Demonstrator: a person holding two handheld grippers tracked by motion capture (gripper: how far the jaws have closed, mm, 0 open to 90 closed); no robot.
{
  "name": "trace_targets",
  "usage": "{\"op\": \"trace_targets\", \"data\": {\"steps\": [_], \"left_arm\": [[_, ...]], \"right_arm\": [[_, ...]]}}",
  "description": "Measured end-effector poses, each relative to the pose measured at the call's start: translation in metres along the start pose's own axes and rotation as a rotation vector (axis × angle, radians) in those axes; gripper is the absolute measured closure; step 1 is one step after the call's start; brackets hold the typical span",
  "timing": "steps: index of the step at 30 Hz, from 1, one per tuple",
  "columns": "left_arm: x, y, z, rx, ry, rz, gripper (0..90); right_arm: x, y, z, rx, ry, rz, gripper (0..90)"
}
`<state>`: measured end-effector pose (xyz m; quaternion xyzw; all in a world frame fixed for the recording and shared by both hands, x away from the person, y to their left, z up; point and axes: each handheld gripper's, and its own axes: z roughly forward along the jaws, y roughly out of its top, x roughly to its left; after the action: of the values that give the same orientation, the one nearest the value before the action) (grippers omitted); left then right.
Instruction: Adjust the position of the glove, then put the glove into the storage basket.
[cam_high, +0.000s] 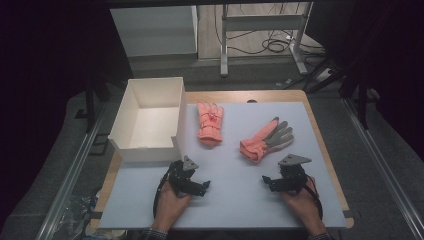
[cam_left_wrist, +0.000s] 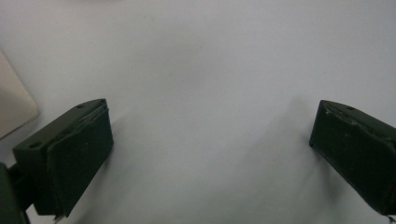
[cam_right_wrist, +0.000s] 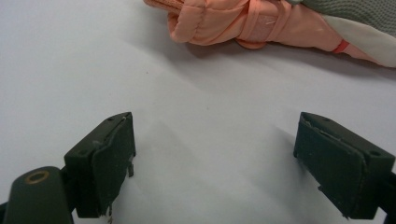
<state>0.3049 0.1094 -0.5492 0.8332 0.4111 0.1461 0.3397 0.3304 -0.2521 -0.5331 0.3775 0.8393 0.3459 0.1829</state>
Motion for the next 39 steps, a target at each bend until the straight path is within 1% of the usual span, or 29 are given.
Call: {"op": "trace_targets", "data": {"steps": [24, 27, 33, 37, 39], "left_arm": [[-0.0001, 0.0000, 0.0000, -0.001, 0.000, 0.000, 0.0], [-0.0005, -0.0002, 0.0000, -0.001, 0.000, -0.006, 0.0], [-0.0003, -0.0001, -0.0001, -0.001, 0.001, 0.001, 0.0], [-0.0003, 0.0000, -0.0001, -0.001, 0.001, 0.001, 0.0], [-0.0003, 0.0000, -0.0001, -0.001, 0.002, 0.000, 0.0]], "right_arm": [[-0.0004, 0.0001, -0.0002, 0.001, 0.003, 0.003, 13.2], [-0.0005, 0.0002, -0.0003, 0.002, 0.003, 0.001, 13.1], [-0.0005, 0.0005, -0.0006, 0.001, 0.004, 0.005, 13.6], [-0.0013, 0.0006, -0.0017, 0.000, 0.005, 0.011, 15.9], [-0.0027, 0.0004, -0.0031, -0.003, 0.011, 0.023, 18.2]]}}
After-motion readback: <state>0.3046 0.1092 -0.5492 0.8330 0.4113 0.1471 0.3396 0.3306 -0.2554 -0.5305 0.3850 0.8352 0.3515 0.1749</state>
